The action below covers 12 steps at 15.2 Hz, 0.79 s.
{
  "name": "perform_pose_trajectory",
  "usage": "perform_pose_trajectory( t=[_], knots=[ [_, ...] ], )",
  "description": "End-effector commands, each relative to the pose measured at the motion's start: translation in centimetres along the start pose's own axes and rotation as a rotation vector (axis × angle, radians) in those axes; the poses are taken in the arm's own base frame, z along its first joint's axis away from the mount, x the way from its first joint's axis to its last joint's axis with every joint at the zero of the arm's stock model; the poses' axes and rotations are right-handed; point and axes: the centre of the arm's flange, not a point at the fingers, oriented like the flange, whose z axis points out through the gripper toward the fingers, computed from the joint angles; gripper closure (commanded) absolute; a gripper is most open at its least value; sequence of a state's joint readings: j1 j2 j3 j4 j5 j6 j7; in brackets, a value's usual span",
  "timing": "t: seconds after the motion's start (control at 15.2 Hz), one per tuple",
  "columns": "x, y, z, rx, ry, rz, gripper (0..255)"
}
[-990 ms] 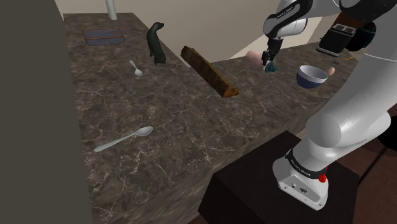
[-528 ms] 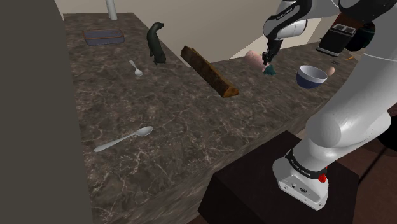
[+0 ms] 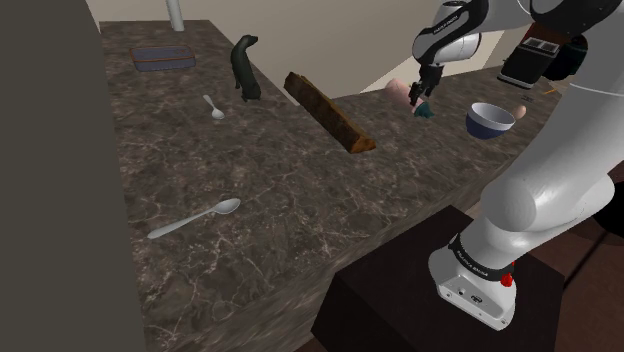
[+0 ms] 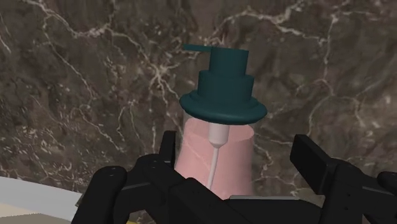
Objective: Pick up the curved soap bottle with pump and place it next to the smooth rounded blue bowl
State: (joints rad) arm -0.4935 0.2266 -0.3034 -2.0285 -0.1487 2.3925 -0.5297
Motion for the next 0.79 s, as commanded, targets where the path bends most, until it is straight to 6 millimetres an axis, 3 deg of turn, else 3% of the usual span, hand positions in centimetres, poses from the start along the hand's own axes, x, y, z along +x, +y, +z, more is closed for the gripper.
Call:
perform_pose_trajectory(
  t=[0.0,0.26,0.73],
  knots=[
    [0.2,-0.2,0.3,0.0,-0.001,0.0,0],
    [0.2,-0.2,-4.7,0.0,-0.001,0.0,0],
    [0.2,-0.2,-4.7,0.0,-0.001,0.0,0]
  ],
)
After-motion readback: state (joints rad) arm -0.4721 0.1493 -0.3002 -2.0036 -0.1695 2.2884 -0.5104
